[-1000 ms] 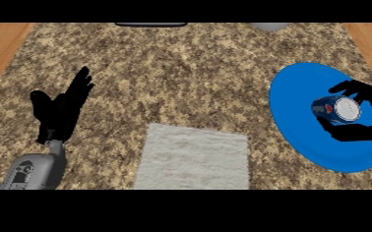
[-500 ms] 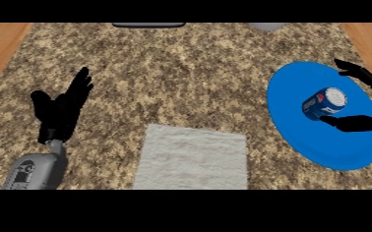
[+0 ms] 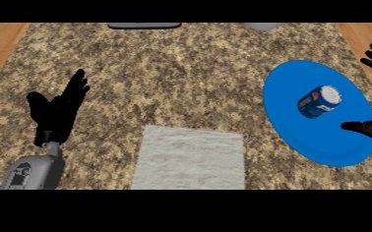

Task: Pick the can from the placemat and place it in the plate

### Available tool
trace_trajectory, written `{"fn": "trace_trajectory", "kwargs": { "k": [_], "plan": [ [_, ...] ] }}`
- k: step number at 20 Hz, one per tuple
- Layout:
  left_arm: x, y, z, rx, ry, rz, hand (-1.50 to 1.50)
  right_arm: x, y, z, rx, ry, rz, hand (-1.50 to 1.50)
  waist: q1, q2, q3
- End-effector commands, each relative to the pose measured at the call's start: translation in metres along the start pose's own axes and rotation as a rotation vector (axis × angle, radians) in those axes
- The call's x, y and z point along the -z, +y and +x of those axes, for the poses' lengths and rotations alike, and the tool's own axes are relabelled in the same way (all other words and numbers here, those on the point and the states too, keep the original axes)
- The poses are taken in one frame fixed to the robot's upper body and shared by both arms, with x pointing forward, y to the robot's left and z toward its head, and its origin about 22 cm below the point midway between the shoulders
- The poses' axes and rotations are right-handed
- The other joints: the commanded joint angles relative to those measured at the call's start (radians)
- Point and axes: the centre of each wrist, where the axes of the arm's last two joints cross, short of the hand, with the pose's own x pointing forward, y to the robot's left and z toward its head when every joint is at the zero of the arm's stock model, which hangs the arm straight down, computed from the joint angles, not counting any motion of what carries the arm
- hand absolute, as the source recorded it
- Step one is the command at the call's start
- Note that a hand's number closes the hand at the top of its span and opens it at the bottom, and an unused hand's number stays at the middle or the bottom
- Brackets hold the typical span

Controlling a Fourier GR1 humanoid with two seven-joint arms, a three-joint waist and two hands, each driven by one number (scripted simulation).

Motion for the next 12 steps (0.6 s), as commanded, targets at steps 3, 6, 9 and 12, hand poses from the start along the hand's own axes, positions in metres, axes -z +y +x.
{"fn": "trace_trajectory", "kwargs": {
  "k": [3, 6, 9, 12],
  "plan": [
    [-0.005, 0.011, -0.008, 0.000, -0.013, -0.017, 0.00, -0.023, -0.045, -0.001, 0.208, 0.093, 0.074, -1.50, 0.012, 0.003, 0.001],
    [-0.003, 0.007, -0.008, 0.005, -0.003, -0.016, 0.00, -0.030, -0.046, -0.017, 0.227, 0.091, 0.075, -1.50, 0.018, 0.005, 0.001],
    [-0.009, -0.001, 0.003, 0.006, -0.022, -0.019, 0.00, -0.028, -0.077, -0.016, 0.225, 0.064, 0.039, -1.50, 0.023, 0.005, 0.002],
    [-0.003, -0.012, -0.005, 0.008, -0.017, -0.018, 0.00, -0.038, -0.069, -0.041, 0.207, 0.055, 0.038, -1.50, 0.024, 0.007, 0.002]
  ]
}}
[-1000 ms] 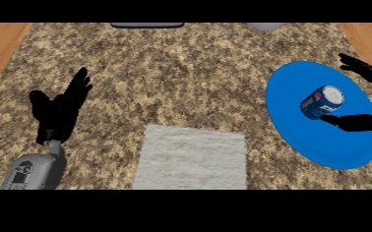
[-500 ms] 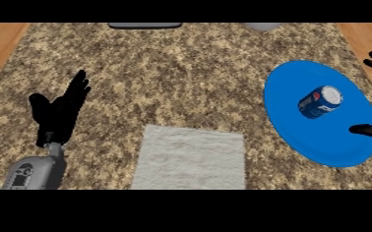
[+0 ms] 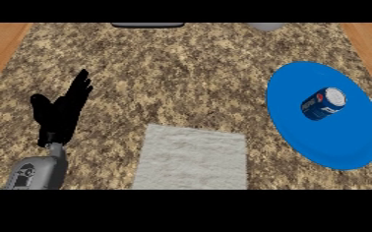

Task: Pick the can from the placemat and place it in the plate

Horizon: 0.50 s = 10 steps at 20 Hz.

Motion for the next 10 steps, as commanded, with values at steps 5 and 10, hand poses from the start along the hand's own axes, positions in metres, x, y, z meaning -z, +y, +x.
{"fn": "trace_trajectory", "kwargs": {
  "k": [5, 10],
  "plan": [
    [0.005, 0.003, -0.006, 0.008, 0.008, 0.006, 0.00, -0.001, -0.008, -0.024, -0.008, -0.014, -0.014, -1.50, 0.003, 0.001, 0.000],
    [0.001, 0.002, 0.005, -0.006, 0.016, -0.003, 0.00, -0.014, -0.050, -0.014, -0.036, -0.005, -0.036, -1.50, 0.007, 0.001, 0.001]
  ]
}}
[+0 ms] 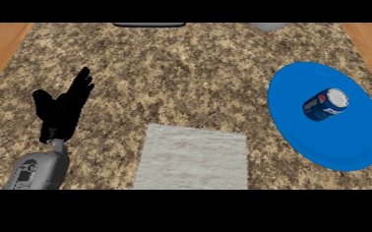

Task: Pick the can from the placemat and place it in the plate

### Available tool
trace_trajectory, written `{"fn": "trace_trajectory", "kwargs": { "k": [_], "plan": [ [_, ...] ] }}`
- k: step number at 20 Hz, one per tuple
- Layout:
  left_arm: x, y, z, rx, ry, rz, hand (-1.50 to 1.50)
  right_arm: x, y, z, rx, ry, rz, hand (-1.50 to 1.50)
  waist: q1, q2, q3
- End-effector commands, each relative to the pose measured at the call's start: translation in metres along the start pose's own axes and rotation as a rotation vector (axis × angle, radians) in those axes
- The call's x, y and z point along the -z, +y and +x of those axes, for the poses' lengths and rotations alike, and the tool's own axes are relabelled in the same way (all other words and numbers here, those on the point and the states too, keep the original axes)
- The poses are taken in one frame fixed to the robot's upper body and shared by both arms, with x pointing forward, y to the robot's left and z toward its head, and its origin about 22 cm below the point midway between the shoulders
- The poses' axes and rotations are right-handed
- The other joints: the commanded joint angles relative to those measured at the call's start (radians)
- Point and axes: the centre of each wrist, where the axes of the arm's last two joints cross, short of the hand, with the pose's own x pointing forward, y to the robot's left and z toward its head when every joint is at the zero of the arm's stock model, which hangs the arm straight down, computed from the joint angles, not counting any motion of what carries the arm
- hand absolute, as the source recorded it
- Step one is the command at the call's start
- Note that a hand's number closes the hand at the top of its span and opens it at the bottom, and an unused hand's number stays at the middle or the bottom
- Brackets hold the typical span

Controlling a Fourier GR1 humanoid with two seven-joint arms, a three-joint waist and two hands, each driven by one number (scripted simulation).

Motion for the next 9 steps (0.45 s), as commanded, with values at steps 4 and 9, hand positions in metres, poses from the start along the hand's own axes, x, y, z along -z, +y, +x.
{"fn": "trace_trajectory", "kwargs": {
  "k": [4, 9],
  "plan": [
    [0.004, 0.001, -0.003, 0.005, 0.011, -0.014, 0.00, -0.023, -0.035, -0.003, -0.013, -0.020, 0.014, -1.50, 0.005, 0.003, 0.001],
    [-0.007, 0.005, 0.005, -0.014, -0.019, -0.005, 0.00, -0.040, -0.040, -0.013, -0.048, 0.028, 0.015, -1.50, 0.014, 0.004, 0.003]
  ]
}}
